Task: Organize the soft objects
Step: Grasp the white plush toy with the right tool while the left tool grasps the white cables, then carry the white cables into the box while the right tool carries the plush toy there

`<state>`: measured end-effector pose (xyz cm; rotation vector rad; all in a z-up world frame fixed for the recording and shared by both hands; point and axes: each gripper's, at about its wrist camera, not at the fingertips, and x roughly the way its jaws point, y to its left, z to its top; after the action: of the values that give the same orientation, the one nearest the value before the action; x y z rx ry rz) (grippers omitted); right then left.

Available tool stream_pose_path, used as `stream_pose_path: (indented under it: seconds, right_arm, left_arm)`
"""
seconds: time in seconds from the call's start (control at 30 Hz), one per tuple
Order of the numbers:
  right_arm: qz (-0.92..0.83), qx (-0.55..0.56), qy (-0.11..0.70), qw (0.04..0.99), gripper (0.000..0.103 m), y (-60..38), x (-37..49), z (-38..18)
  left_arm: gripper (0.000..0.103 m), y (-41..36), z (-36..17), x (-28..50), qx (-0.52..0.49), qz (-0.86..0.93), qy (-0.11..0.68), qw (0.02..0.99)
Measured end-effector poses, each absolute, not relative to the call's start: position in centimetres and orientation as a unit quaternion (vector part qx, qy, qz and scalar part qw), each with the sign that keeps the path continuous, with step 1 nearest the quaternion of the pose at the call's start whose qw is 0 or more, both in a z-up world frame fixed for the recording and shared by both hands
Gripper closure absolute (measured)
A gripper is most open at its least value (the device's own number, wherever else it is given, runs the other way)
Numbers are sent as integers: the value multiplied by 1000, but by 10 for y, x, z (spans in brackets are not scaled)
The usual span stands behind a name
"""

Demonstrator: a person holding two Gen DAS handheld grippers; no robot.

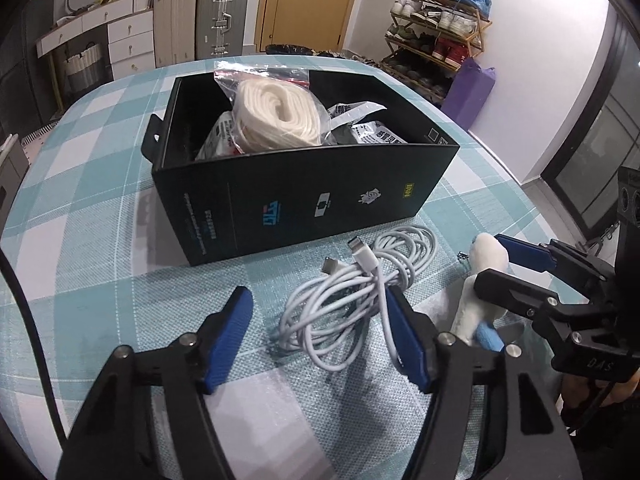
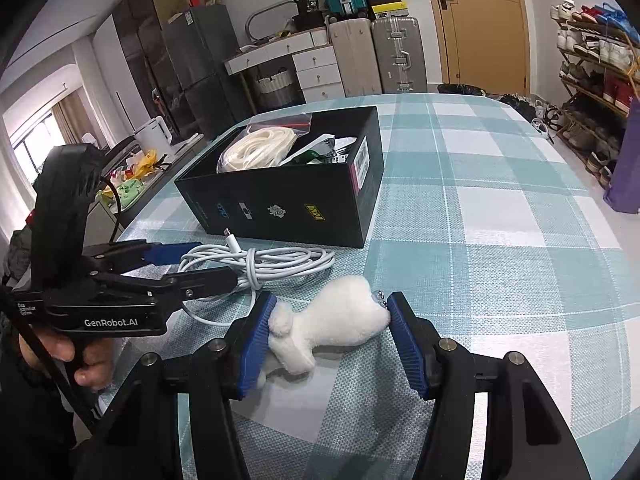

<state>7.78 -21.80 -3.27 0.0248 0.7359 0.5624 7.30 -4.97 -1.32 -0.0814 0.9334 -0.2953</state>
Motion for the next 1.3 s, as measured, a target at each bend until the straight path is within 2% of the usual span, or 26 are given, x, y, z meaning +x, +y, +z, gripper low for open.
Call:
stream_pose_path:
  seconds: [0.07,0.1,0.17,0.23,0.97,1.3]
  right_arm:
    - [273,12,354,894,45,-218,78,-33]
    - [273,12,354,894,45,-218,77,-33]
    - [275,12,353,894,45,-217,77,-32]
    - [275,11,351,895,45,-217,76,-32]
    - [286,10,308,907,45,-216,59,-19]
    - [291,27,250,923,45,-227,47,17]
  left_arm:
    - [55,-50,-12,71,-45,-151,445,882]
    - [56,-51,-12,70,-48,-152,444,882]
    - [67,-50,-12,68,-47,-150,443,883]
    - [69,-48,-12,67,-56,-154,444,881]
    - [72,-9,23,32,-100,-113,383,911]
    - [72,14,52,23,-117,-78,343,929]
